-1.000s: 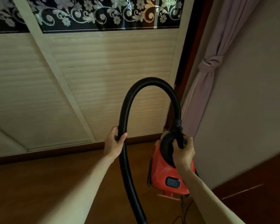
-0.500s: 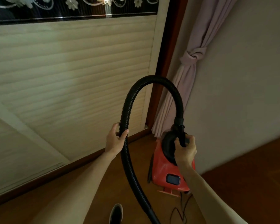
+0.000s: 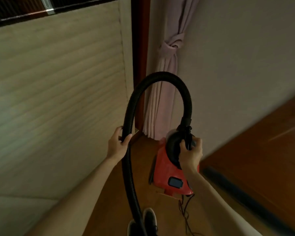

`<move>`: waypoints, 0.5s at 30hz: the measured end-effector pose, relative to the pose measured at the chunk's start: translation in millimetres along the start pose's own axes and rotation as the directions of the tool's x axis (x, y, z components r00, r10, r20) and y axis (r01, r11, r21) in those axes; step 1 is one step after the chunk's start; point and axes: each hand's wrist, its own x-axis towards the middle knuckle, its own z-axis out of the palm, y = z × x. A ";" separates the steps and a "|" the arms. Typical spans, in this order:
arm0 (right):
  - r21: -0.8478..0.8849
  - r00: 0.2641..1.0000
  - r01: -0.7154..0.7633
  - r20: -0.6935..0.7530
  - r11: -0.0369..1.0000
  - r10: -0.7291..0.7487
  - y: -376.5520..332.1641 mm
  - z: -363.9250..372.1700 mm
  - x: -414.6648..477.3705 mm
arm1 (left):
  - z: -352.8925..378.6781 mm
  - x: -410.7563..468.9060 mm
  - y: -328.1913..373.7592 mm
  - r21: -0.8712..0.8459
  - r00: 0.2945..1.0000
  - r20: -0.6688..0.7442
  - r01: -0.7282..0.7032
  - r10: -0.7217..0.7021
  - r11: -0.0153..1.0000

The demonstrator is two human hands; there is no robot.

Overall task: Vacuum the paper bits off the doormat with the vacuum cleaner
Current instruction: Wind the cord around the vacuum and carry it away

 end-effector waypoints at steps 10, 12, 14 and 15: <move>0.035 0.991 -0.119 -0.062 0.992 0.121 23.7 -2.5 19.9 | 40.6 43.2 26.9 0.038 0.996 0.074 -0.048 0.045 0.998; 0.047 0.989 -0.132 -0.067 0.990 0.135 28.3 -3.7 27.2 | 50.3 52.6 26.9 0.059 0.994 0.099 -0.059 0.053 0.997; 0.055 0.988 -0.129 -0.079 0.990 0.133 33.7 -4.7 33.4 | 60.5 61.2 25.1 0.075 0.990 0.130 -0.070 0.060 0.995; 0.057 0.987 -0.130 -0.087 0.990 0.135 36.8 -4.8 37.1 | 66.3 65.8 24.5 0.083 0.987 0.148 -0.077 0.064 0.994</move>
